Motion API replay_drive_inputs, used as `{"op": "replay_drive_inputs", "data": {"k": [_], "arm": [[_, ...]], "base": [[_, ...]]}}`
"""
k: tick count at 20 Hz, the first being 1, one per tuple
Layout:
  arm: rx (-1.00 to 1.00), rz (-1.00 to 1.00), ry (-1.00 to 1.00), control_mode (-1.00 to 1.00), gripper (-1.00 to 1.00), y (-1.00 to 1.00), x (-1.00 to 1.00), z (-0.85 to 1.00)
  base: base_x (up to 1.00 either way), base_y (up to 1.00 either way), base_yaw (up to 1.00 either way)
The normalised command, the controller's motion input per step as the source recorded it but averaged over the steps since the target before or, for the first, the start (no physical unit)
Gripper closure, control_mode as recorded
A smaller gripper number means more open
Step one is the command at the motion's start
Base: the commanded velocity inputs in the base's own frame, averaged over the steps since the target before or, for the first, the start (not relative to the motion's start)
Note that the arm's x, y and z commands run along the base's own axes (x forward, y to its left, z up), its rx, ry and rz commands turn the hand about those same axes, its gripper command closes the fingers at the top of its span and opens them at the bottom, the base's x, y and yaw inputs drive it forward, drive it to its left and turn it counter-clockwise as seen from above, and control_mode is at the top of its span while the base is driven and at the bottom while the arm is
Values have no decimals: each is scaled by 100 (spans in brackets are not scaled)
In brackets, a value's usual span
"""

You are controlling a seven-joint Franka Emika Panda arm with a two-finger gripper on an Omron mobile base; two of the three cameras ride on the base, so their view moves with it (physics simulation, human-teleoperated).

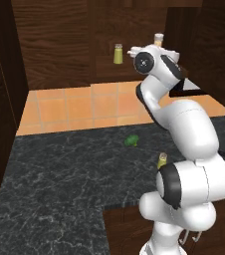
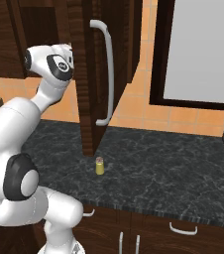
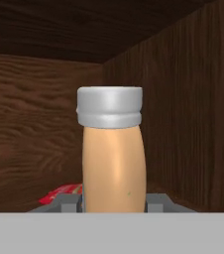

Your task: Put the shaker and condiment bottle from the counter next to their counterparts in the cabinet.

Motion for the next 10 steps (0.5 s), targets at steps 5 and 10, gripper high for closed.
{"op": "replay_drive_inputs", "data": {"k": [5,10], "arm": [[0,1,0,-100,100,0,11,-13],[0,2,0,-100,100,0,30,-11]], "base": [[0,0,0],[0,0,0]]}}
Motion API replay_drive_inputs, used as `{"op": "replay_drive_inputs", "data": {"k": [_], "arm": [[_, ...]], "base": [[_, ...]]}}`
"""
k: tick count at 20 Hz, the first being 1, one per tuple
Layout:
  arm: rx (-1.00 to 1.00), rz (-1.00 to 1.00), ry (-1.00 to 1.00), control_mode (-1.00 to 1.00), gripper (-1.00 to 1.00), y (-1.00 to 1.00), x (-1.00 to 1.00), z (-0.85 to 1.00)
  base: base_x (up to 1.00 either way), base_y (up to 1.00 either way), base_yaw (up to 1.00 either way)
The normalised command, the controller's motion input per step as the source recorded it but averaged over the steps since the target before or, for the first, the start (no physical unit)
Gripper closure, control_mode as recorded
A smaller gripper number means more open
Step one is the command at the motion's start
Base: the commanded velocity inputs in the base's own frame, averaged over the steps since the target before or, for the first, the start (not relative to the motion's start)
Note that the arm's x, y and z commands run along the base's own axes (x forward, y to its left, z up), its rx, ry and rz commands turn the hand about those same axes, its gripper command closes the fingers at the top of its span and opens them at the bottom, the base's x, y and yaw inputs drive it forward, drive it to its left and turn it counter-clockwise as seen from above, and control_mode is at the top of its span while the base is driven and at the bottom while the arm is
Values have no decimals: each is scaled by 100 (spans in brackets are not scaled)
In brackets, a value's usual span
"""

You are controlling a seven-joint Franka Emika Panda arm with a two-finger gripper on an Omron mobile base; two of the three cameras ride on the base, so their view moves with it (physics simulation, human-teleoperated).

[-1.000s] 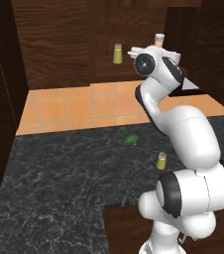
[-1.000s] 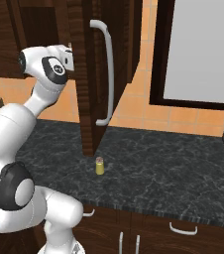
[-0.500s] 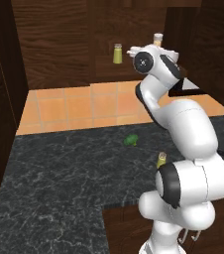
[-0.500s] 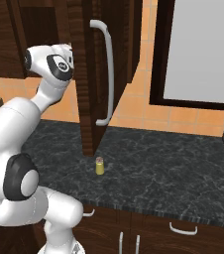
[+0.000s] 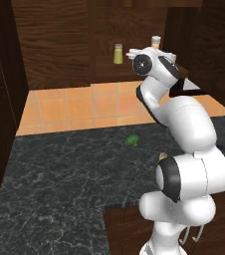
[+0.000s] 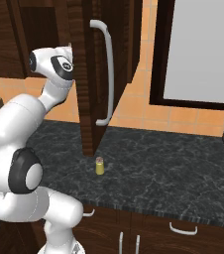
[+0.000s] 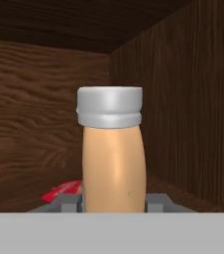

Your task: Put the shaker and condiment bottle from the counter next to their counterparts in the cabinet.

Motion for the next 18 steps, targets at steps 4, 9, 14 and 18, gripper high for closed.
{"op": "replay_drive_inputs", "data": {"k": [4,9,14,18], "arm": [[0,2,0,-100,100,0,36,-15],[0,2,0,-100,100,0,34,-14],[0,2,0,-100,100,0,30,-7],[0,1,0,-100,100,0,23,-3]], "base": [[0,0,0],[0,0,0],[0,0,0],[0,0,0]]}}
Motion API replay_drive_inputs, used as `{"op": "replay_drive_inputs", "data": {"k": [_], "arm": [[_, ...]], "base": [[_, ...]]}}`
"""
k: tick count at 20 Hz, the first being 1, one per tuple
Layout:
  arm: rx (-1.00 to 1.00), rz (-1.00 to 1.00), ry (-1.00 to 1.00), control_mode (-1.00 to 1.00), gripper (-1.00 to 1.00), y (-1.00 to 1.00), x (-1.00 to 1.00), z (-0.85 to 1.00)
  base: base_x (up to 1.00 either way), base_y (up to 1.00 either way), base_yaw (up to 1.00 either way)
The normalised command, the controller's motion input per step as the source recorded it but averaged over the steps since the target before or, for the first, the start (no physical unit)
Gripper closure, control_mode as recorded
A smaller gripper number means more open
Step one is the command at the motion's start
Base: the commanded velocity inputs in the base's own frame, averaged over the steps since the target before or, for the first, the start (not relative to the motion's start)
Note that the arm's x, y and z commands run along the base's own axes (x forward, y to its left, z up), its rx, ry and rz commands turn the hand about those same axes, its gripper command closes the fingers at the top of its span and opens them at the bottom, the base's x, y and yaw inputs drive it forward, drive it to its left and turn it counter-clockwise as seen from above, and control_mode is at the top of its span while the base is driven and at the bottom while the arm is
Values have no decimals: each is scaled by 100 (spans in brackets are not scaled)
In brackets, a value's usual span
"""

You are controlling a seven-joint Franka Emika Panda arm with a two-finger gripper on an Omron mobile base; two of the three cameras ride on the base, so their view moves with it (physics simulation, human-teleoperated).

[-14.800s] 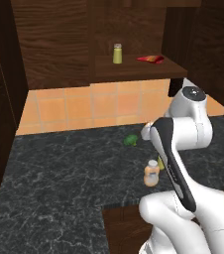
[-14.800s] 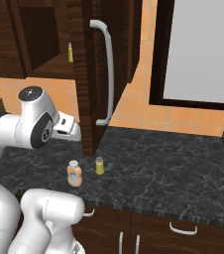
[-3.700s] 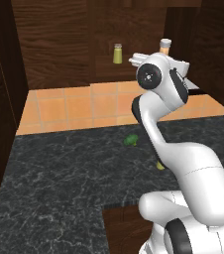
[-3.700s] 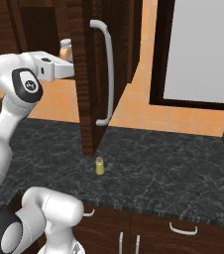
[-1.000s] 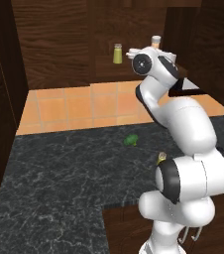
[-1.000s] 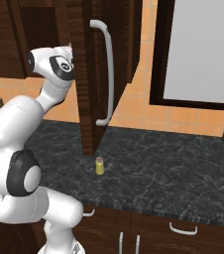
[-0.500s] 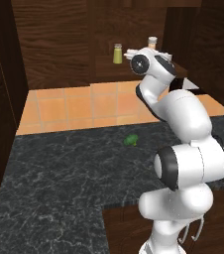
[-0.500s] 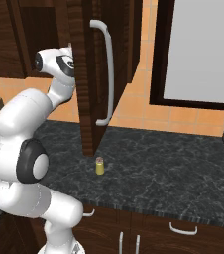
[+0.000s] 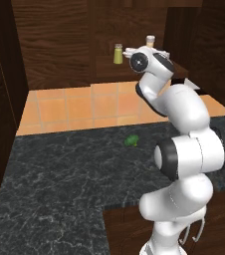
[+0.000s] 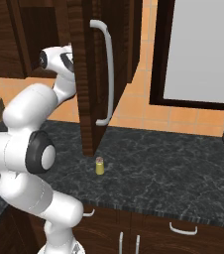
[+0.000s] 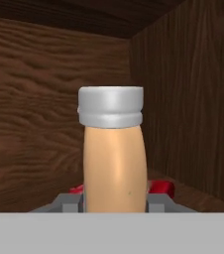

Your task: Put the shaker and condiment bottle from the counter next to their counterparts in the cabinet.

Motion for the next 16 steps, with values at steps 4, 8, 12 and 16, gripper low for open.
{"op": "replay_drive_inputs", "data": {"k": [4,8,12,16], "arm": [[0,1,0,-100,-100,0,23,-8],[0,1,0,-100,-100,0,8,-4],[0,0,0,-100,-100,0,0,0],[0,0,0,-100,-100,0,0,0]], "base": [[0,0,0],[0,0,0],[0,0,0],[0,0,0]]}}
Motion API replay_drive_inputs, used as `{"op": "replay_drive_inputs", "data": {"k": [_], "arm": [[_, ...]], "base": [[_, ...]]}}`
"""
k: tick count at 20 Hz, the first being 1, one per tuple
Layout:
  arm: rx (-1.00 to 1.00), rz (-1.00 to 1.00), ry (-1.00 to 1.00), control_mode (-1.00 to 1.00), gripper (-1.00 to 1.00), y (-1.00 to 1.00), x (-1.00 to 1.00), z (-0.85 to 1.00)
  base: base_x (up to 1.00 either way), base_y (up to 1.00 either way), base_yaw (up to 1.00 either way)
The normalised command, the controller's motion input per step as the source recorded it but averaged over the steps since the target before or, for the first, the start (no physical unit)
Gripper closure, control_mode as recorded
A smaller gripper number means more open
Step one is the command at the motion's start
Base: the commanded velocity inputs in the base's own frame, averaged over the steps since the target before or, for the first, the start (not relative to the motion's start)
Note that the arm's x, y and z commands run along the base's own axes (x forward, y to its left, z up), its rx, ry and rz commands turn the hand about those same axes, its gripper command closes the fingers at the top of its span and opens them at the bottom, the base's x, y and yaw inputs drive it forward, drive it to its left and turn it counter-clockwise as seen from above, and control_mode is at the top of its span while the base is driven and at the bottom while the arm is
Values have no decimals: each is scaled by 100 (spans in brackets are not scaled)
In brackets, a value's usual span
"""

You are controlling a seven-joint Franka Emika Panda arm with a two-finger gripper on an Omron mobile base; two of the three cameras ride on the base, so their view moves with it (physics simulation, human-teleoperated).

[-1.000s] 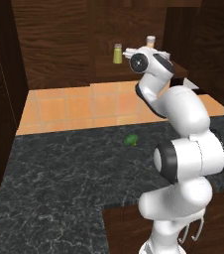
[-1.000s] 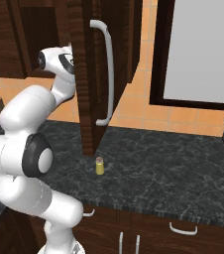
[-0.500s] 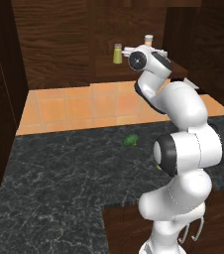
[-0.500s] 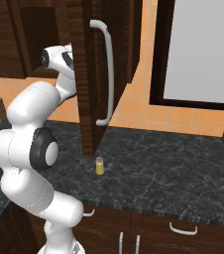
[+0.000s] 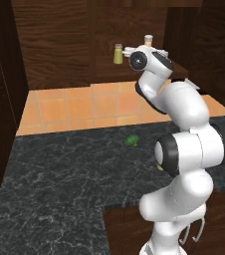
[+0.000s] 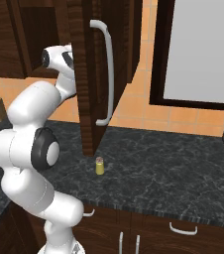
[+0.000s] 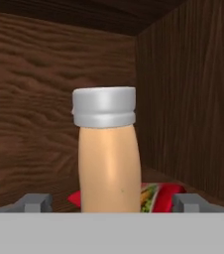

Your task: Put the shaker and condiment bottle from the counter next to their counterparts in the cabinet.

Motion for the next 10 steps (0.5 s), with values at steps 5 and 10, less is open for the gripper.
{"op": "replay_drive_inputs", "data": {"k": [5,10], "arm": [[0,1,0,-100,-100,0,-12,0],[0,7,0,-100,-100,0,-21,-8]], "base": [[0,0,0],[0,0,0]]}}
